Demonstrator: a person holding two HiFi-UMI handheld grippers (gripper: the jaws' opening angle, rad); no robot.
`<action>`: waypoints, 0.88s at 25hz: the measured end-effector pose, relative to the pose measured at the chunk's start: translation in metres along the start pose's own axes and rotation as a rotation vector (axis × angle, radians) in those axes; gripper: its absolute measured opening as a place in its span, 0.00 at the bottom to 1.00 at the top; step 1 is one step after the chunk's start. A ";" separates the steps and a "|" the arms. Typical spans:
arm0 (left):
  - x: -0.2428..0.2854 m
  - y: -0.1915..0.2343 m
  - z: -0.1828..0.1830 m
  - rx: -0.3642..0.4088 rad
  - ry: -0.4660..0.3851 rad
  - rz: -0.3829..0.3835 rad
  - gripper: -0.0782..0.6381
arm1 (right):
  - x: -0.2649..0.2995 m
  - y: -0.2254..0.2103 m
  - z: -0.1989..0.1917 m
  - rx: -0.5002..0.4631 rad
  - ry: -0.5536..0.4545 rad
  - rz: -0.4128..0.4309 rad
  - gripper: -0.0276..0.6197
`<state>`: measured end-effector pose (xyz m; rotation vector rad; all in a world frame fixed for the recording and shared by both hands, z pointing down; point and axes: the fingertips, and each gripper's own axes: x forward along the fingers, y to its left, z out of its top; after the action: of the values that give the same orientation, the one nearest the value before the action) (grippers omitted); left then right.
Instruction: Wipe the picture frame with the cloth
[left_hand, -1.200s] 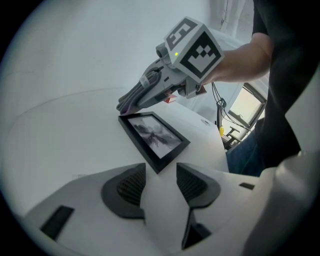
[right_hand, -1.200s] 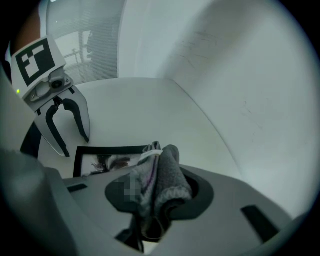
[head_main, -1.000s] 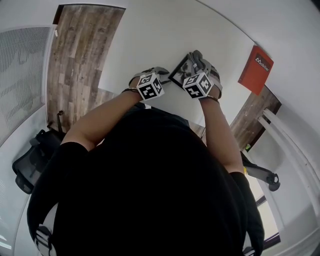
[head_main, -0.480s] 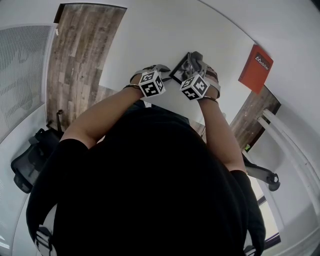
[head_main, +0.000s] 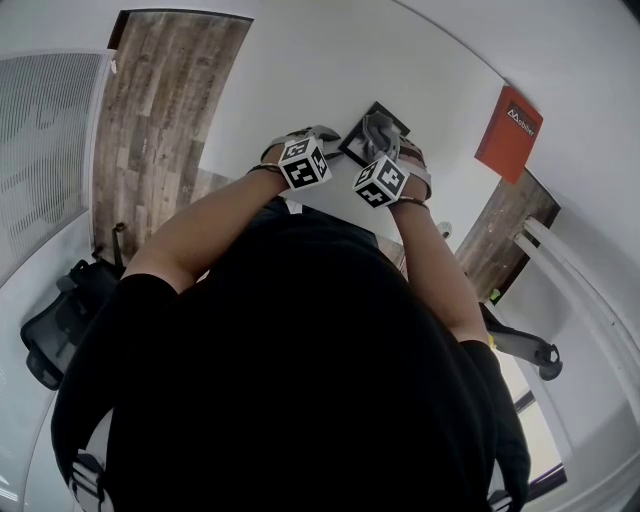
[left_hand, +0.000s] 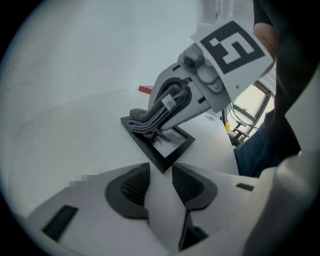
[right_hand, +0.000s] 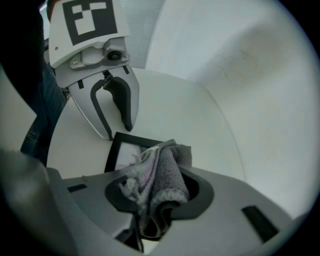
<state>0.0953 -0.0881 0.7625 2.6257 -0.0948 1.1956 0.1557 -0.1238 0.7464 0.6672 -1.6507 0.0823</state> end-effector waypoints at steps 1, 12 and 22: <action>0.000 0.000 0.000 0.001 0.000 0.001 0.31 | -0.001 0.005 0.001 -0.003 -0.003 0.007 0.22; 0.002 0.000 -0.001 0.019 -0.001 0.014 0.31 | -0.017 0.058 0.013 -0.022 -0.041 0.131 0.22; 0.003 0.001 -0.001 0.045 0.008 0.029 0.31 | -0.024 0.076 0.015 -0.022 -0.058 0.135 0.22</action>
<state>0.0965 -0.0886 0.7659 2.6667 -0.1066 1.2323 0.1078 -0.0582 0.7447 0.5461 -1.7491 0.1431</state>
